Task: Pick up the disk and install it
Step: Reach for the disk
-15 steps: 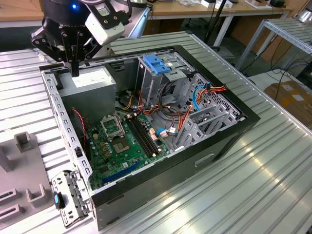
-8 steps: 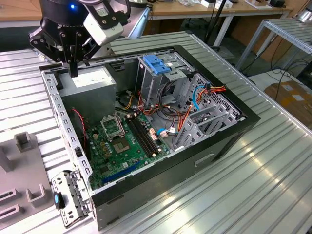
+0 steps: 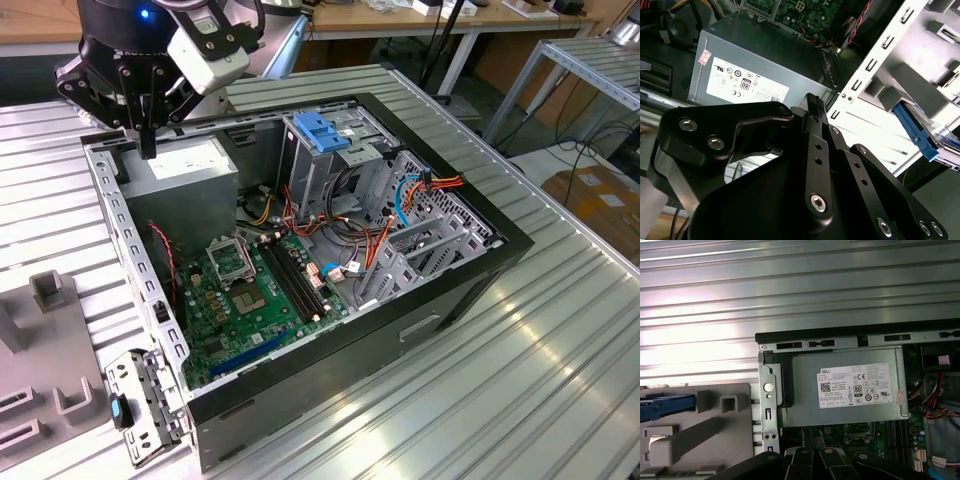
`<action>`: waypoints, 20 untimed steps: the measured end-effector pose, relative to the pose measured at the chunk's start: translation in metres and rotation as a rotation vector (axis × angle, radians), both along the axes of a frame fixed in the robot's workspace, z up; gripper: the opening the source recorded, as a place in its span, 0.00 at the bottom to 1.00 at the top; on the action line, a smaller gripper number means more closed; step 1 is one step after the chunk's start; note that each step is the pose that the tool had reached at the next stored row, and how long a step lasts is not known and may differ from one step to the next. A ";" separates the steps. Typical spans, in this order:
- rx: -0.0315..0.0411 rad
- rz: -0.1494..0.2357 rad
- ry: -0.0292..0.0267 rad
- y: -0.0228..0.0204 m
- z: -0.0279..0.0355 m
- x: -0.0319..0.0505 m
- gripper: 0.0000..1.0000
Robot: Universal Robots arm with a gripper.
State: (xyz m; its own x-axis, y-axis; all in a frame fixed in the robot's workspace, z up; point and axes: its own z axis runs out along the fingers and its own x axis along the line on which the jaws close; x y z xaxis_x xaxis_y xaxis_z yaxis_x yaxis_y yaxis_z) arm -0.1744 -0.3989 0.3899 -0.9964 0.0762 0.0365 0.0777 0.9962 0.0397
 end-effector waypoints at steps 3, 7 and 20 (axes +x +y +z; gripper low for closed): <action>0.0000 0.000 0.0014 0.0000 -0.0001 -0.0011 0.11; 0.0000 0.000 0.0030 0.0000 -0.0001 -0.0025 0.11; 0.0001 0.000 0.0058 0.0000 -0.0002 -0.0073 0.11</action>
State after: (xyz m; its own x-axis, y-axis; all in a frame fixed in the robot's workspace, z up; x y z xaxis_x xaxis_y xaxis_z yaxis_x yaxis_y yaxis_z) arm -0.1817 -0.3989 0.3897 -0.9962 0.0762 0.0423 0.0779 0.9962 0.0393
